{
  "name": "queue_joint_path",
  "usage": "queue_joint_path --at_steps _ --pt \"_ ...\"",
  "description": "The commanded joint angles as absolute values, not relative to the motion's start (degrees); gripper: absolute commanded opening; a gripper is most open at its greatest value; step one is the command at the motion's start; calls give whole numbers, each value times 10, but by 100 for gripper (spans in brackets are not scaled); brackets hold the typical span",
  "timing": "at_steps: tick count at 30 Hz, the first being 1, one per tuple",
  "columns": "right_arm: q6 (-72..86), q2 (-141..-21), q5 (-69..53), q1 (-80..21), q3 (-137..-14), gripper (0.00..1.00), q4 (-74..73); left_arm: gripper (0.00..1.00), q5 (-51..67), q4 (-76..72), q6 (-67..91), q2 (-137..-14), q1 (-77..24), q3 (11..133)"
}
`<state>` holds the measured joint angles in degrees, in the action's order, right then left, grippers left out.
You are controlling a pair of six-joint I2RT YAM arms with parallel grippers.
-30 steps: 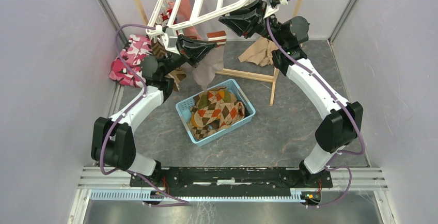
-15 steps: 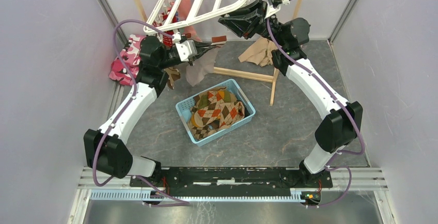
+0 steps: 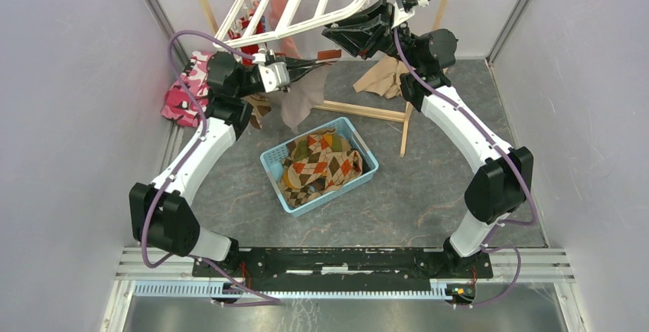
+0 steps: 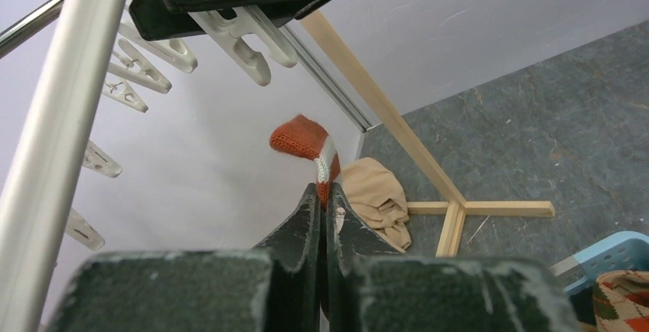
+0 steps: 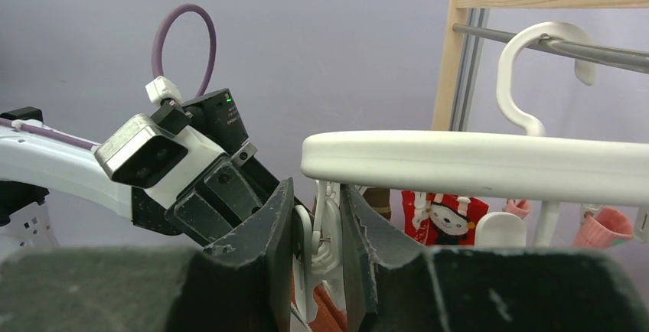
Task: Clip the socks to the hanger
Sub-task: Clamp the sock onto the hanger.
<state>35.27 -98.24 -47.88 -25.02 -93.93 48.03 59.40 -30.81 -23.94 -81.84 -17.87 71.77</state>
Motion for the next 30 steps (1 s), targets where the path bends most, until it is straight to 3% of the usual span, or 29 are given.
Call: queue_joint_path --at_steps 1,30 --pt "366 -980 -494 -252 -940 12 515 2 608 -397 -164 -836 -181 746" --pt "376 -985 -496 -252 -934 12 529 2 574 -535 -5 -872 -185 764"
